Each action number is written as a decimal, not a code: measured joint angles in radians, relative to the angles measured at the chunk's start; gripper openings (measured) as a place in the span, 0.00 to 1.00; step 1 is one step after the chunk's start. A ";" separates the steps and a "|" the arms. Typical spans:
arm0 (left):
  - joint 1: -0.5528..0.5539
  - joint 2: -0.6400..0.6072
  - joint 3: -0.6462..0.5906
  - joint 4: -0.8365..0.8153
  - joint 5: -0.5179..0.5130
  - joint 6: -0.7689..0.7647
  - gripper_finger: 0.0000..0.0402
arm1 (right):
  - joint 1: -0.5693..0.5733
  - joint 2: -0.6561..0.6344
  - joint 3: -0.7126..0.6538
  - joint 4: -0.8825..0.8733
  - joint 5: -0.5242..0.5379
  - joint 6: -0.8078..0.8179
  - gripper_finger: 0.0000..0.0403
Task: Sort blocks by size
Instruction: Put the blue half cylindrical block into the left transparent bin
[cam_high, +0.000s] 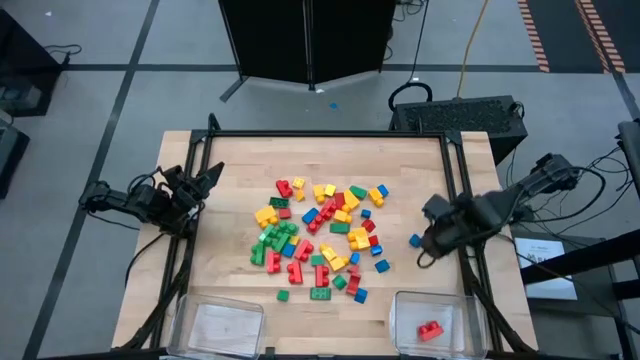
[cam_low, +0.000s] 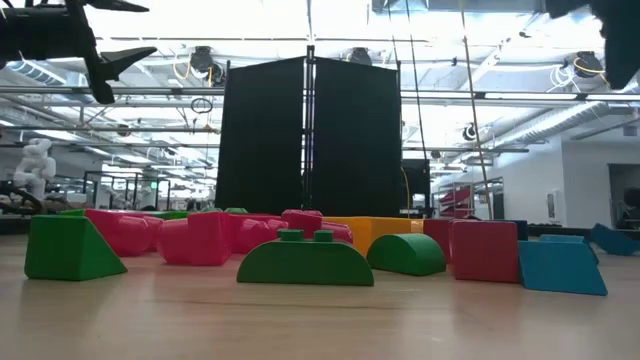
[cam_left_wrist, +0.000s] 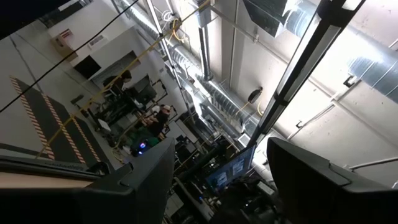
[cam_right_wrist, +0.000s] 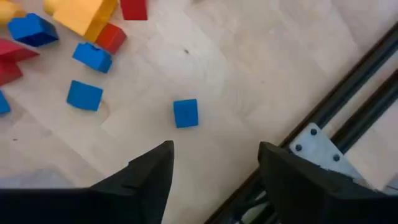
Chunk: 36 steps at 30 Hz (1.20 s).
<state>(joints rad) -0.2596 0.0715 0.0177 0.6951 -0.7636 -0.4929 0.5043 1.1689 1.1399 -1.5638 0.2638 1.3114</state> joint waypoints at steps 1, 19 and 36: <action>0.000 0.000 0.000 0.000 0.004 0.000 0.64 | -0.015 -0.018 -0.023 0.021 0.000 -0.024 0.59; 0.000 0.000 0.000 -0.001 0.031 0.001 0.64 | -0.205 -0.056 -0.427 0.471 -0.114 -0.285 0.82; 0.000 0.000 0.000 -0.009 0.033 0.001 0.64 | -0.304 -0.030 -0.661 0.809 -0.137 -0.364 0.82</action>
<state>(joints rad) -0.2596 0.0719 0.0177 0.6865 -0.7304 -0.4923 0.2004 1.1385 0.4787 -0.7552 0.1272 0.9479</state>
